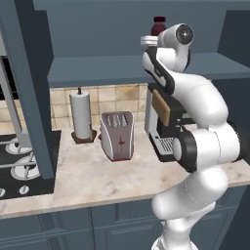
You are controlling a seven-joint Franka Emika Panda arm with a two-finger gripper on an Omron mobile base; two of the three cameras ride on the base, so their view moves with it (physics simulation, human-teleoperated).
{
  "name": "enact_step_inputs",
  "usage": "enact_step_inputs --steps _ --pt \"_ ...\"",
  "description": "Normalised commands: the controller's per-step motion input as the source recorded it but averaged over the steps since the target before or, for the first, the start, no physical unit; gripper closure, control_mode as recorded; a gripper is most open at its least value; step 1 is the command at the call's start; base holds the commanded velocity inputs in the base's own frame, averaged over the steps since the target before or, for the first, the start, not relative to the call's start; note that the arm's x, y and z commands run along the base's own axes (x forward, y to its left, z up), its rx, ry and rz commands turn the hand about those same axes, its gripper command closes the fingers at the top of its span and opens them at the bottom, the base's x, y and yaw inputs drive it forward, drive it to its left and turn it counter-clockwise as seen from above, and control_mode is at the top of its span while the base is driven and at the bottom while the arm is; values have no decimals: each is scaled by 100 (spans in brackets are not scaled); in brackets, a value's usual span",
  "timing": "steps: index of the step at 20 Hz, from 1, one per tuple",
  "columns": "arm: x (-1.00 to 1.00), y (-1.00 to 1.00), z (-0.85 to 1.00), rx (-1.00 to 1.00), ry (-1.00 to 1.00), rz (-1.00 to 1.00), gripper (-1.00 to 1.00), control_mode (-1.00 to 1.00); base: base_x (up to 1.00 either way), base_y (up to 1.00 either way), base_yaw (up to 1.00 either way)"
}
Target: Sort all alcoholic drinks to one cabinet, and non-alcoholic drinks to the other.
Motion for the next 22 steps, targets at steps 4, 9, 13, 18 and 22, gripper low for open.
enact_step_inputs --steps 4,9,13,18,22 --pt "-11 10 0 0 -3 0 -100 -100 0 0 0" --pt "-4 0 0 0 -1 0 -100 -100 0 0 0" --pt "-19 0 0 0 0 -1 -100 -100 0 0 0" --pt "-56 0 0 0 -2 -1 -100 -100 0 0 0" --pt "-65 0 0 0 -4 -1 -100 -100 0 0 0"
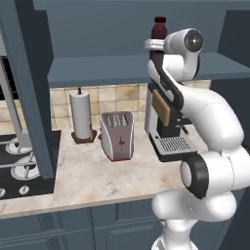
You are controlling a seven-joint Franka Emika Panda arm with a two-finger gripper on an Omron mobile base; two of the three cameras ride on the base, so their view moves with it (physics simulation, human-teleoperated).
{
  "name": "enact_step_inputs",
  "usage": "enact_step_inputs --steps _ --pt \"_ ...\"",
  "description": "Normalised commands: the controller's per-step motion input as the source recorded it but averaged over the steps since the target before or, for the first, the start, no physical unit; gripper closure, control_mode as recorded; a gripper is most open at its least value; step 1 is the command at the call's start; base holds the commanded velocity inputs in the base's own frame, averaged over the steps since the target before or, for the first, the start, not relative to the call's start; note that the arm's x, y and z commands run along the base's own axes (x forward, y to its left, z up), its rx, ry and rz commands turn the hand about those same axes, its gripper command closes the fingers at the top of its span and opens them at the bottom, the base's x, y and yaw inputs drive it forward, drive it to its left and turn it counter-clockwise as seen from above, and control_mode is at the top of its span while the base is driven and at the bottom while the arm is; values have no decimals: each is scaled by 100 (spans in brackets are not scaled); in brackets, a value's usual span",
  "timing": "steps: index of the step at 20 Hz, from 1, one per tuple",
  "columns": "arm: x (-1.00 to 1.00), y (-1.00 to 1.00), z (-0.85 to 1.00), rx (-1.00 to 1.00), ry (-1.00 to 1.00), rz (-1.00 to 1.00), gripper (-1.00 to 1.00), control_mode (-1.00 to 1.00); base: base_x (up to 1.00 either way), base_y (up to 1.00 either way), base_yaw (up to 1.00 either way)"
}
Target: Sort all alcoholic drinks to one cabinet, and non-alcoholic drinks to the other.
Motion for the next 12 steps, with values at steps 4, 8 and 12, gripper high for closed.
enact_step_inputs --steps 4,8,12 --pt "-90 0 0 0 -4 -2 -100 -100 0 0 0" --pt "-100 0 0 7 -2 -1 -100 -100 0 0 0" --pt "-100 0 0 8 0 -1 -100 -100 0 0 0"
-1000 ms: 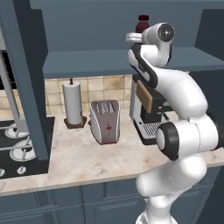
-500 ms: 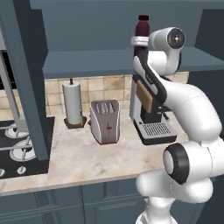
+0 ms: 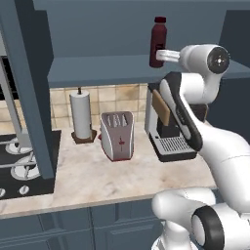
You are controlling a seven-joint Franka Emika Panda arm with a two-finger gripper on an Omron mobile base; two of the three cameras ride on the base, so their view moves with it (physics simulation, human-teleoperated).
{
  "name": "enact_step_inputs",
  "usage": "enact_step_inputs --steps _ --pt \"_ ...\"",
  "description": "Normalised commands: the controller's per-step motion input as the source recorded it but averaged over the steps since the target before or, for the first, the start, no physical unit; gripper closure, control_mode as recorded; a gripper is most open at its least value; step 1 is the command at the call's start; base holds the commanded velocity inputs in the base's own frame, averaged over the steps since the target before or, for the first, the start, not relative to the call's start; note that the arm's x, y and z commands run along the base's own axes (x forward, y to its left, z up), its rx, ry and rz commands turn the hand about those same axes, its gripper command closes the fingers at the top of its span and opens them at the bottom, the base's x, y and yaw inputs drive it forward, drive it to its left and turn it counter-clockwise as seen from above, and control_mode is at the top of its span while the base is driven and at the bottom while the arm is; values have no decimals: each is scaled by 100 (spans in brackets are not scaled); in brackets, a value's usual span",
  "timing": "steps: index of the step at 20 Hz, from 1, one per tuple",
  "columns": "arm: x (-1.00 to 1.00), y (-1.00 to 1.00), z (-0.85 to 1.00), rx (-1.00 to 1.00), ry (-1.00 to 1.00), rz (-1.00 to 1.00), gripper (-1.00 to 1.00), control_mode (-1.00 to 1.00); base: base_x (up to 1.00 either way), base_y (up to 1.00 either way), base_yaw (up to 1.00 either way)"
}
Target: Sort all alcoholic drinks to one cabinet, and non-alcoholic drinks to the other.
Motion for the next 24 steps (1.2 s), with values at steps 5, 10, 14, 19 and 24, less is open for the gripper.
enact_step_inputs --steps 5,10,14,19,24 --pt "-100 1 0 5 2 -1 -100 -100 0 0 0" --pt "-100 0 -17 2 11 0 -100 -100 0 0 0" --pt "-96 0 -39 0 24 0 -100 -100 0 0 0" --pt "-82 0 -52 -1 33 0 -100 -100 0 0 0" --pt "-60 0 -60 -2 32 0 -100 -100 0 0 0"
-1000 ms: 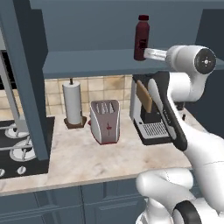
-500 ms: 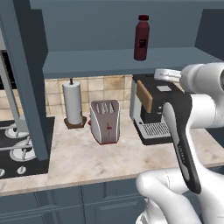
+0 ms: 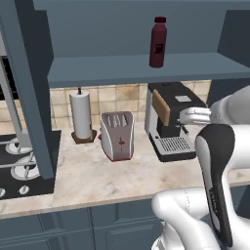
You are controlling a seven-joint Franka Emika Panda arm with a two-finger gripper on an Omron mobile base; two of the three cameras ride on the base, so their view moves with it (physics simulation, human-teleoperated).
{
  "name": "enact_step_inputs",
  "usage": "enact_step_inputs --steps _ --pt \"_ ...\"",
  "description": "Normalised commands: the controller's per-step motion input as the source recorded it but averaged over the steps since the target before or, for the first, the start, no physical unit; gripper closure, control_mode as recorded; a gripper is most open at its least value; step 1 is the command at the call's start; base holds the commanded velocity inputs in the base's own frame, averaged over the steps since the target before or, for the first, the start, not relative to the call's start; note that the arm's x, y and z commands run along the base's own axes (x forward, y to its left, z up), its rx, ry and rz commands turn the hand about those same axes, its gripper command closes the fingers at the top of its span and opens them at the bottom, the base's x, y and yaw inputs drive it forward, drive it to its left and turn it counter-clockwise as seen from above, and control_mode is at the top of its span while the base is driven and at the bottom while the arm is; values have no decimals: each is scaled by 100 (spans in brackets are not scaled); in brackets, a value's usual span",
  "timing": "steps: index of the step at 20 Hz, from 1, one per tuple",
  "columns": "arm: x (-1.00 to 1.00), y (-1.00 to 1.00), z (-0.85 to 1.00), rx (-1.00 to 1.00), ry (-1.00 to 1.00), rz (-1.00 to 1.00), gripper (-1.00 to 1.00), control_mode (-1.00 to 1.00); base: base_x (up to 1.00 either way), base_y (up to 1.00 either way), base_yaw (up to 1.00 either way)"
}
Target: Sort all alcoholic drinks to one cabinet, and non-alcoholic drinks to the other.
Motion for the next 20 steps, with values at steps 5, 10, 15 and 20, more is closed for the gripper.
enact_step_inputs --steps 5,10,15,20 --pt "-33 0 -48 0 26 0 -100 -100 0 0 0" --pt "-16 0 -27 0 19 0 -100 -100 0 0 0" --pt "-15 0 -13 0 11 0 -100 100 -12 0 0" --pt "0 0 0 0 0 0 -100 100 -92 6 0"
